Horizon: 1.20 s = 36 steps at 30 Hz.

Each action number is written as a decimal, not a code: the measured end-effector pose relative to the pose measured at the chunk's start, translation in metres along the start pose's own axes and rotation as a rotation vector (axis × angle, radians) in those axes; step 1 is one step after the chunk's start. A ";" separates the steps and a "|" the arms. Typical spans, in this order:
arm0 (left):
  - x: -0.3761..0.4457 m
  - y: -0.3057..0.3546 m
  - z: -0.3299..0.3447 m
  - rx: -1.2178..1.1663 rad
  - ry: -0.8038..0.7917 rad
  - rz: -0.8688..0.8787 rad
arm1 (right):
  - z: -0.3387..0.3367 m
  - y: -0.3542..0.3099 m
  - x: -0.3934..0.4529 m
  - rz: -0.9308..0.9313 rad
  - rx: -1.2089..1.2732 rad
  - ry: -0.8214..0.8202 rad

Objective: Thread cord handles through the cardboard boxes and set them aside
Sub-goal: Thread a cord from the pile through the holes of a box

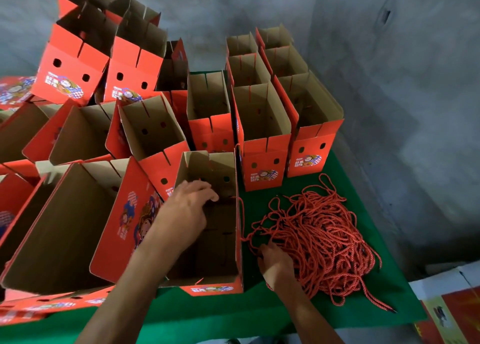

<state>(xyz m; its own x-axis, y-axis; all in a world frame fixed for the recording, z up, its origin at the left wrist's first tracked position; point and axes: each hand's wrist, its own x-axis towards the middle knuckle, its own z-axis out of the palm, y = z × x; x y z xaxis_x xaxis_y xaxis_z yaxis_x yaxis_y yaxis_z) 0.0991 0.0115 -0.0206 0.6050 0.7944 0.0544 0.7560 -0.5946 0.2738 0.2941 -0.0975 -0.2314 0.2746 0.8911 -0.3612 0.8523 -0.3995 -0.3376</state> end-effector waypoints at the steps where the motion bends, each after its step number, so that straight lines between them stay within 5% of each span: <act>1: 0.001 -0.010 -0.009 0.029 0.008 0.026 | 0.001 -0.001 0.001 0.009 0.017 0.004; 4: 0.000 -0.038 -0.032 0.033 -0.040 0.025 | 0.003 0.000 0.003 0.037 0.107 0.083; 8: -0.008 -0.053 -0.048 -0.014 -0.039 0.095 | -0.007 0.003 0.001 0.011 0.414 0.381; 14: -0.013 -0.038 -0.052 -0.048 -0.038 0.099 | -0.058 0.004 0.009 -0.008 0.802 0.433; 20: -0.007 -0.023 -0.060 -0.058 -0.022 0.176 | -0.080 0.010 0.009 0.007 0.932 0.652; 26: -0.003 -0.014 -0.053 -0.088 0.010 0.233 | -0.103 0.024 0.008 0.079 1.184 0.687; 32: 0.005 -0.001 -0.048 -0.116 0.058 0.225 | -0.118 0.030 -0.003 0.086 1.225 0.891; 36: 0.006 0.014 -0.045 -0.105 0.121 0.199 | -0.116 0.035 -0.009 0.133 1.249 0.884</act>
<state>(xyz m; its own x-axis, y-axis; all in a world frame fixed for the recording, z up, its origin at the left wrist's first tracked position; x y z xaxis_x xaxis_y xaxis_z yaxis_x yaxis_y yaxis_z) 0.1019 0.0136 0.0264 0.6998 0.6762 0.2301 0.5915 -0.7292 0.3441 0.3733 -0.0947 -0.1397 0.8695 0.4937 0.0164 0.0192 -0.0007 -0.9998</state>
